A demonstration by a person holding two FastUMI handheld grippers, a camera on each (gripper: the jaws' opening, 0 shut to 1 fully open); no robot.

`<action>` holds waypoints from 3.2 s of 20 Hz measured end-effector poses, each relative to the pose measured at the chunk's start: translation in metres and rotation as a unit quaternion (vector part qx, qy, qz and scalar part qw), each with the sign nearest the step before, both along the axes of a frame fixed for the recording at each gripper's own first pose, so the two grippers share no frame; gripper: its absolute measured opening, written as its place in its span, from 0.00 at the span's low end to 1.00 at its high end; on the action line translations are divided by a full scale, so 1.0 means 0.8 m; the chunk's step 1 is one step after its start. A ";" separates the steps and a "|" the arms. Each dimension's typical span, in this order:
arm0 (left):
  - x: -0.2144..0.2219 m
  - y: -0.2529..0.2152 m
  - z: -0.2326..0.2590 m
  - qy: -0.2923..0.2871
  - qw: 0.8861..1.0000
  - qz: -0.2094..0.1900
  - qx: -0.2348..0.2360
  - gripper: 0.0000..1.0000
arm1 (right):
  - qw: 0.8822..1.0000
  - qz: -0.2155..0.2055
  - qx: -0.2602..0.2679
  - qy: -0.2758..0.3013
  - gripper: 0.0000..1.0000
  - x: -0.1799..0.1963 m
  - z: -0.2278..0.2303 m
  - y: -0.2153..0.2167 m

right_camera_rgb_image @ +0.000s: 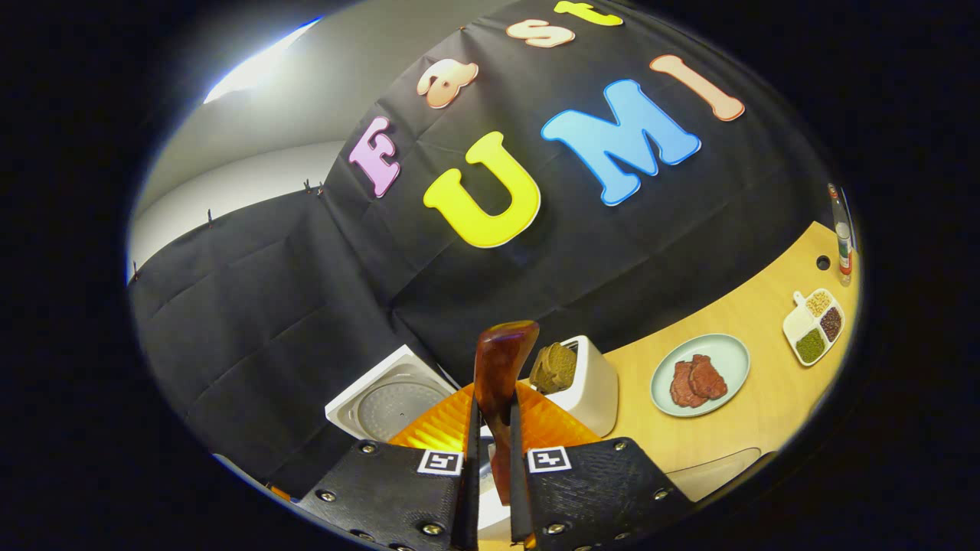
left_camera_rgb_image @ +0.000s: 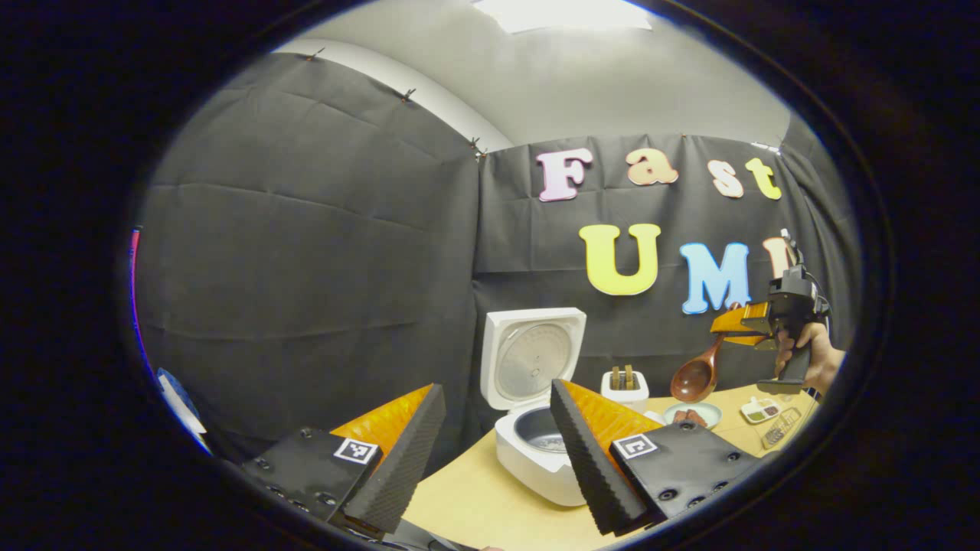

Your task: Close the left gripper, press the button to open the rice cooker; take a wooden spoon from the chopstick holder with the right hand, scoop a spoonful of rice and pour it into the rice cooker, then put the wooden spoon back into the chopstick holder.

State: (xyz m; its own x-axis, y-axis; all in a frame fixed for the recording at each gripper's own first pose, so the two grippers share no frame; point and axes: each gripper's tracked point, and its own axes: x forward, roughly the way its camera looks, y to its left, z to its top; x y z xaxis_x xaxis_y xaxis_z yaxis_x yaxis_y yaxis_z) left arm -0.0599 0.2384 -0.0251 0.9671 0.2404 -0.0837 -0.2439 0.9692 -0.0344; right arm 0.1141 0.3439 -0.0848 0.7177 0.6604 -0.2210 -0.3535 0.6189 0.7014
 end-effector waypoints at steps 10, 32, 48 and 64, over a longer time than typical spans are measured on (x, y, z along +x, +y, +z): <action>0.043 -0.098 0.018 -0.016 0.998 -0.065 -0.011 1.00 | 0.995 -0.092 -0.023 0.006 0.16 0.014 -0.010 -0.187; 0.082 -0.268 0.042 -0.014 0.991 -0.136 0.014 1.00 | 0.963 -0.215 -0.151 0.060 0.17 0.010 -0.149 -0.451; 0.079 -0.289 0.044 -0.002 0.990 -0.131 0.047 1.00 | 0.955 -0.185 -0.193 0.127 0.17 -0.011 -0.273 -0.449; 0.118 -0.302 0.036 -0.020 0.985 -0.170 0.009 1.00 | 0.907 -0.237 -0.349 0.000 0.98 -0.034 -0.158 -0.532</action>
